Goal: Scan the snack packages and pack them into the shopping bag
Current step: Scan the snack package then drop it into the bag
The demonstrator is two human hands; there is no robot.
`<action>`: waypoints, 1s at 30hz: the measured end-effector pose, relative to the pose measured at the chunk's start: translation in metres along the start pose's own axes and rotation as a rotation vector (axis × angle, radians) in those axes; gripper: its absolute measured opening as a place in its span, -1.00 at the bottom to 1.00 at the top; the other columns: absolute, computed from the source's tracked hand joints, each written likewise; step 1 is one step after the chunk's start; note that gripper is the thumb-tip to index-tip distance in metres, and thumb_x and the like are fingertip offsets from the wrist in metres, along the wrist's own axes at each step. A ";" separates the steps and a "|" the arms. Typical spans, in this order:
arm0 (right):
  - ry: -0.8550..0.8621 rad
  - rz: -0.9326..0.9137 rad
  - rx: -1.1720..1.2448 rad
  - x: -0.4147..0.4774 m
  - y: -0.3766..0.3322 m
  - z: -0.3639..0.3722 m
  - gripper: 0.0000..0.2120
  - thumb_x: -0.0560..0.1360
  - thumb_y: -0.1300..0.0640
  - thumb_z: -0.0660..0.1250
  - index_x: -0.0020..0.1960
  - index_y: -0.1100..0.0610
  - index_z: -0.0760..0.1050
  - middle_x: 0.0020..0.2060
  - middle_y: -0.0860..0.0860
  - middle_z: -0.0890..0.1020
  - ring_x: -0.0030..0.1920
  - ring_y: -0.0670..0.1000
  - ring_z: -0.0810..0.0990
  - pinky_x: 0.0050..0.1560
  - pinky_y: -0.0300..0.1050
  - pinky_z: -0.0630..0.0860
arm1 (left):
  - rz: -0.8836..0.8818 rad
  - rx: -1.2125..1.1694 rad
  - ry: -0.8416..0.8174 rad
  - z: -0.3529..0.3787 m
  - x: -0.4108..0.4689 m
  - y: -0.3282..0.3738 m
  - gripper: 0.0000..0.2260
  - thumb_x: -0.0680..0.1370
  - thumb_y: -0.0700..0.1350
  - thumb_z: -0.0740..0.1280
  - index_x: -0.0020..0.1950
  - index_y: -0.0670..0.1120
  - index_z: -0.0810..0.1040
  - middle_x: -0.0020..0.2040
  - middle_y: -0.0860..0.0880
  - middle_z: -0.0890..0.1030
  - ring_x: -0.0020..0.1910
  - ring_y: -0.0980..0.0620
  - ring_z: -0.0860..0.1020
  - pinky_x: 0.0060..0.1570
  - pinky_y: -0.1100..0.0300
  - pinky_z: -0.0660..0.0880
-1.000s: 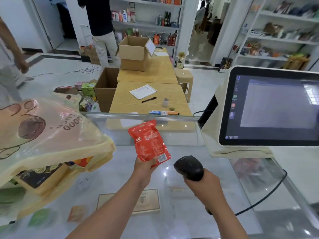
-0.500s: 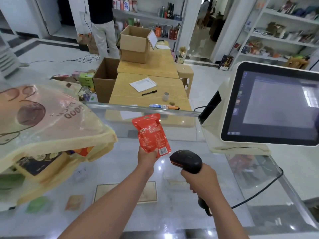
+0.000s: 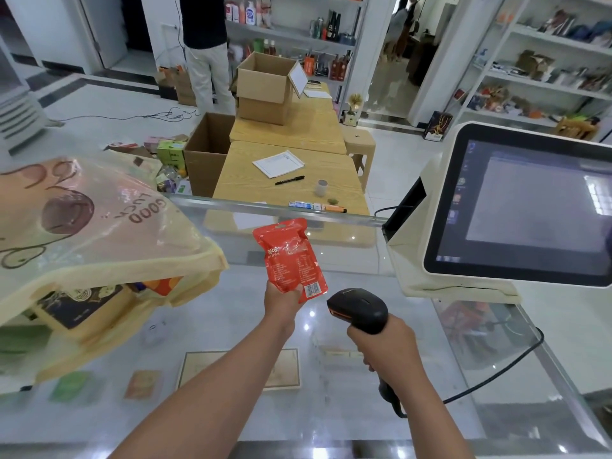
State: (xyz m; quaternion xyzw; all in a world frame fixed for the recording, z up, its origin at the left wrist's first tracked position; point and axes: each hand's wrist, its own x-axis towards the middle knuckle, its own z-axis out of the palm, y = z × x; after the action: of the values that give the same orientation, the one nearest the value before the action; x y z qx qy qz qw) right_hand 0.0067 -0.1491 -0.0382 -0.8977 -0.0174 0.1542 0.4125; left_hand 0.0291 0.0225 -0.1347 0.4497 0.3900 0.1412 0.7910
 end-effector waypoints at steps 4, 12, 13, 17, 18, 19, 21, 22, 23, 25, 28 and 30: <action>0.017 -0.009 -0.012 0.000 0.002 0.000 -0.89 0.35 0.17 0.37 -0.22 0.23 0.53 -0.47 0.07 0.55 -0.45 0.01 0.51 -0.39 -0.14 0.51 | 0.000 -0.001 0.002 0.000 -0.001 0.000 -0.66 0.56 -0.30 0.33 0.26 -0.03 0.38 0.15 -0.05 0.55 0.06 -0.01 0.55 0.03 0.09 0.51; 0.033 -0.012 -0.007 0.001 0.003 -0.001 -0.92 0.37 0.17 0.37 -0.25 0.17 0.52 -0.46 0.08 0.56 -0.43 0.03 0.51 -0.38 -0.15 0.50 | 0.001 0.013 0.002 0.000 -0.001 0.000 -0.66 0.56 -0.25 0.34 0.27 0.01 0.36 0.16 -0.05 0.54 0.07 -0.01 0.55 0.03 0.09 0.53; 0.034 -0.010 -0.007 0.002 0.003 -0.001 -0.92 0.37 0.17 0.37 -0.25 0.18 0.52 -0.46 0.08 0.56 -0.43 0.03 0.51 -0.37 -0.14 0.51 | -0.001 0.014 0.005 -0.001 0.000 -0.001 -0.65 0.56 -0.25 0.35 0.28 0.00 0.36 0.16 -0.05 0.54 0.06 -0.01 0.55 0.02 0.10 0.53; 0.035 -0.003 0.007 0.002 0.004 -0.002 -0.93 0.37 0.18 0.37 -0.22 0.18 0.52 -0.45 0.09 0.56 -0.42 0.02 0.52 -0.36 -0.13 0.53 | -0.004 0.024 0.009 -0.001 0.001 -0.001 -0.63 0.56 -0.23 0.35 0.31 0.00 0.36 0.16 -0.05 0.55 0.10 -0.04 0.56 -0.01 0.11 0.53; 0.034 -0.003 0.012 0.002 0.004 -0.002 -0.94 0.37 0.19 0.37 -0.22 0.18 0.52 -0.45 0.09 0.56 -0.43 0.02 0.52 -0.37 -0.13 0.53 | -0.004 0.026 0.008 -0.001 0.001 -0.001 -0.63 0.56 -0.23 0.35 0.30 0.01 0.36 0.17 -0.05 0.54 0.11 -0.04 0.56 0.01 0.09 0.53; 0.033 -0.005 0.016 0.002 0.004 -0.002 -0.94 0.37 0.19 0.37 -0.22 0.18 0.52 -0.45 0.10 0.56 -0.42 0.02 0.52 -0.36 -0.12 0.54 | -0.003 0.026 0.010 -0.001 0.001 -0.001 -0.64 0.56 -0.23 0.35 0.29 0.01 0.36 0.17 -0.05 0.54 0.10 -0.03 0.56 0.02 0.09 0.53; 0.038 -0.012 0.018 0.001 0.004 -0.002 -0.93 0.37 0.20 0.37 -0.21 0.20 0.53 -0.43 0.12 0.57 -0.41 0.02 0.52 -0.32 -0.06 0.57 | -0.004 0.018 0.014 -0.001 0.000 -0.001 -0.65 0.56 -0.25 0.35 0.27 0.01 0.36 0.16 -0.06 0.54 0.08 -0.02 0.55 0.02 0.08 0.53; 0.043 -0.015 0.017 0.001 0.005 -0.002 -0.93 0.36 0.19 0.37 -0.21 0.20 0.53 -0.43 0.13 0.58 -0.41 0.03 0.51 -0.32 -0.05 0.57 | -0.004 0.015 0.014 -0.001 0.000 -0.001 -0.66 0.56 -0.25 0.34 0.26 0.02 0.36 0.16 -0.06 0.54 0.08 -0.02 0.55 0.04 0.07 0.53; 0.047 -0.016 0.015 0.001 0.005 -0.003 -0.92 0.36 0.19 0.37 -0.21 0.21 0.53 -0.43 0.13 0.57 -0.41 0.03 0.51 -0.32 -0.05 0.56 | -0.003 0.012 0.014 -0.001 0.000 -0.001 -0.66 0.56 -0.25 0.35 0.25 0.02 0.36 0.16 -0.06 0.54 0.09 -0.02 0.55 0.06 0.06 0.52; 0.048 -0.018 0.013 0.001 0.005 -0.003 -0.91 0.36 0.19 0.36 -0.24 0.22 0.52 -0.45 0.11 0.56 -0.43 0.03 0.50 -0.36 -0.10 0.52 | -0.001 0.011 0.017 0.000 0.000 -0.001 -0.66 0.56 -0.25 0.35 0.26 0.02 0.36 0.16 -0.06 0.54 0.09 -0.02 0.54 0.06 0.06 0.52; 0.046 -0.018 0.014 0.001 0.005 -0.004 -0.92 0.36 0.19 0.36 -0.26 0.20 0.51 -0.46 0.08 0.55 -0.44 0.03 0.50 -0.40 -0.16 0.49 | 0.000 0.010 0.019 0.000 -0.001 0.000 -0.65 0.56 -0.26 0.34 0.27 0.00 0.36 0.15 -0.05 0.53 0.08 -0.01 0.54 0.03 0.09 0.52; 0.048 -0.017 0.011 0.000 0.006 -0.003 -0.93 0.36 0.19 0.36 -0.27 0.18 0.51 -0.46 0.07 0.55 -0.43 0.03 0.51 -0.39 -0.16 0.48 | 0.001 0.003 0.015 0.000 -0.002 0.000 -0.67 0.56 -0.28 0.33 0.24 0.00 0.36 0.15 -0.06 0.53 0.07 -0.01 0.54 0.03 0.09 0.52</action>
State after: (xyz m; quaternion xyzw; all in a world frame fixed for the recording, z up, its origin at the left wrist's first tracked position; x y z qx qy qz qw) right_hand 0.0076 -0.1554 -0.0405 -0.8986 -0.0143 0.1291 0.4191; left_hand 0.0278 0.0215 -0.1340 0.4501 0.3961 0.1445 0.7872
